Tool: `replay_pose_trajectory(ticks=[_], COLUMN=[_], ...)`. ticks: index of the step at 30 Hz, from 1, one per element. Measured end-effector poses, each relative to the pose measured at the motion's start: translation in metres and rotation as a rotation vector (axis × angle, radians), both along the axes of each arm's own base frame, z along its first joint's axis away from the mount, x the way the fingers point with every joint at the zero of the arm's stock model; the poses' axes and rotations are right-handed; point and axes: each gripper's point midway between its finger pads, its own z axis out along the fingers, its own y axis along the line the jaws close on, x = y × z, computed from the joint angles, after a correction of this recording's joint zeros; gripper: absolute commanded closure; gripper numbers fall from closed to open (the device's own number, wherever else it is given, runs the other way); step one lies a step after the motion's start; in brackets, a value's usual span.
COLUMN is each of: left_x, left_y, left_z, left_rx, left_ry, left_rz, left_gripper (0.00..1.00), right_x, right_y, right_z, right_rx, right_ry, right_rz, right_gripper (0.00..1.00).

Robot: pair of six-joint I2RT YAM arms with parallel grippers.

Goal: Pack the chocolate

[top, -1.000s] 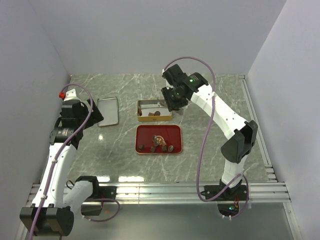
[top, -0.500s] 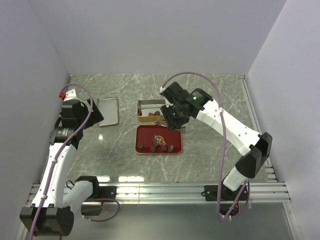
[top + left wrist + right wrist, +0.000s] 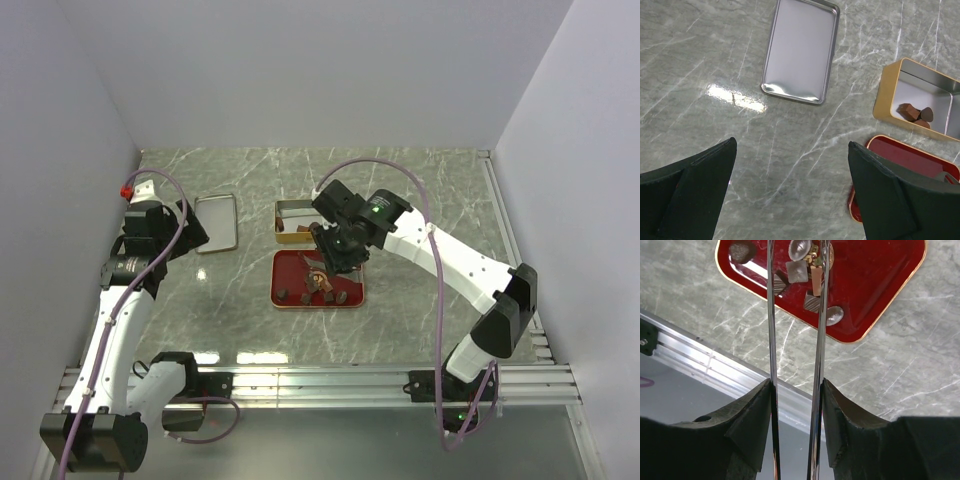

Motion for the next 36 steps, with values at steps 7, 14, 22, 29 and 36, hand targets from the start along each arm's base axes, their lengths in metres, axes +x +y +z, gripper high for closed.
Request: replay_pose_trajectory(ticks=[7, 14, 22, 29, 36], left_x=[0.000, 0.000, 0.003, 0.005, 0.007], left_y=[0.000, 0.000, 0.000, 0.000, 0.000], left_z=[0.000, 0.000, -0.005, -0.009, -0.010], left_rx=[0.000, 0.001, 0.001, 0.001, 0.001], left_ry=[0.000, 0.001, 0.017, 0.028, 0.032], left_rz=[-0.001, -0.001, -0.002, -0.002, -0.003], left_gripper=[0.01, 0.01, 0.01, 0.00, 0.01], right_x=[-0.003, -0.005, -0.007, -0.008, -0.005], right_y=[-0.003, 0.001, 0.005, 0.008, 0.011], right_z=[-0.012, -0.024, -0.036, -0.040, -0.048], right_rx=[-0.030, -0.048, -0.061, -0.060, -0.070], right_ry=[0.029, 0.065, 0.105, 0.117, 0.125], right_rz=[-0.004, 0.003, 0.012, 0.023, 0.035], right_gripper=[0.50, 0.50, 0.51, 0.51, 0.57])
